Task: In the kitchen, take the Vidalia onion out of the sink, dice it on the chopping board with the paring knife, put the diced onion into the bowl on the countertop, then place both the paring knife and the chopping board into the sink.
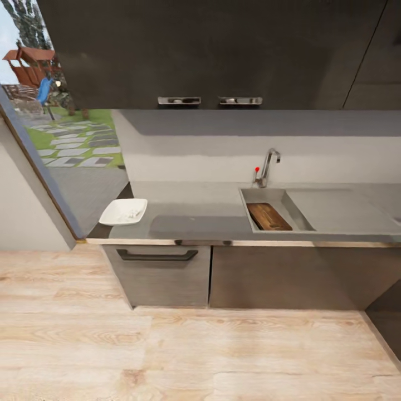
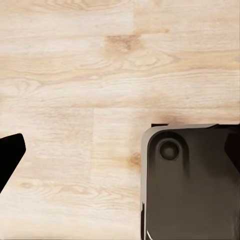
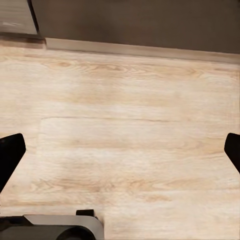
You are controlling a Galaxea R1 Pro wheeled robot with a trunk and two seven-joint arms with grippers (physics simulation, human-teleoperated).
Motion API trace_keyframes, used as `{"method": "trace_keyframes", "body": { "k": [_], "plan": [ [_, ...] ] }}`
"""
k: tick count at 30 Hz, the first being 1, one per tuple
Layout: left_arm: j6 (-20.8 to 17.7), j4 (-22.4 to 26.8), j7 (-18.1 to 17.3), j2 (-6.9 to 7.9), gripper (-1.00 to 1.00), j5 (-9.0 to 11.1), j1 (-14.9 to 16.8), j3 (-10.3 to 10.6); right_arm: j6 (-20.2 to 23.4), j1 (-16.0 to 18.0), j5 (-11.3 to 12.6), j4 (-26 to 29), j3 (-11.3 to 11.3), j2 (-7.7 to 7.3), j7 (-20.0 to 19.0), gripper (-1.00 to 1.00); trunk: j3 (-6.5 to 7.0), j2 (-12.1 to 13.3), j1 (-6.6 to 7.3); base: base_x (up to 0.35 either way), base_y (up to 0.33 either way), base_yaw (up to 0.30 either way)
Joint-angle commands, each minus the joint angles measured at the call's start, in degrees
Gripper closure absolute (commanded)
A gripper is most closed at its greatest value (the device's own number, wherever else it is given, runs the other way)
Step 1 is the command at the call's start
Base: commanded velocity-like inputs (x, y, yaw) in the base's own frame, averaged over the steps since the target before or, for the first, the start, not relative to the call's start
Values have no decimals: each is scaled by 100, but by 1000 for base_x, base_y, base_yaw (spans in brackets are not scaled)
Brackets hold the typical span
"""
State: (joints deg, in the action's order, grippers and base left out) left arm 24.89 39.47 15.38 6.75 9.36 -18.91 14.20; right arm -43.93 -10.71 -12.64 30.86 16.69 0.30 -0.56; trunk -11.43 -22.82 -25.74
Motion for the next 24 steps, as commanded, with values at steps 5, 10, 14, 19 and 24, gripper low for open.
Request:
{"method": "trace_keyframes", "body": {
  "k": [5,10,14,19,24],
  "plan": [
    [13,8,44,10,-100,57,2,49,-11,-2,-46,4,34,0,-6,-100,28,-10,-4,0,0,212],
    [10,3,44,8,-100,57,2,48,-11,-2,-46,1,36,-4,-6,-100,70,-10,-4,0,0,80],
    [9,0,44,9,-100,57,2,49,-11,-2,-44,3,36,-4,-6,-100,106,-10,-4,0,0,9],
    [8,-1,44,7,-100,57,2,48,-11,-2,-44,1,36,-4,-6,-100,152,-10,-4,0,0,2],
    [7,-1,44,7,-100,57,1,49,-11,-2,-44,1,36,-4,-6,-100,197,-10,-4,0,0,0]
  ]
}}
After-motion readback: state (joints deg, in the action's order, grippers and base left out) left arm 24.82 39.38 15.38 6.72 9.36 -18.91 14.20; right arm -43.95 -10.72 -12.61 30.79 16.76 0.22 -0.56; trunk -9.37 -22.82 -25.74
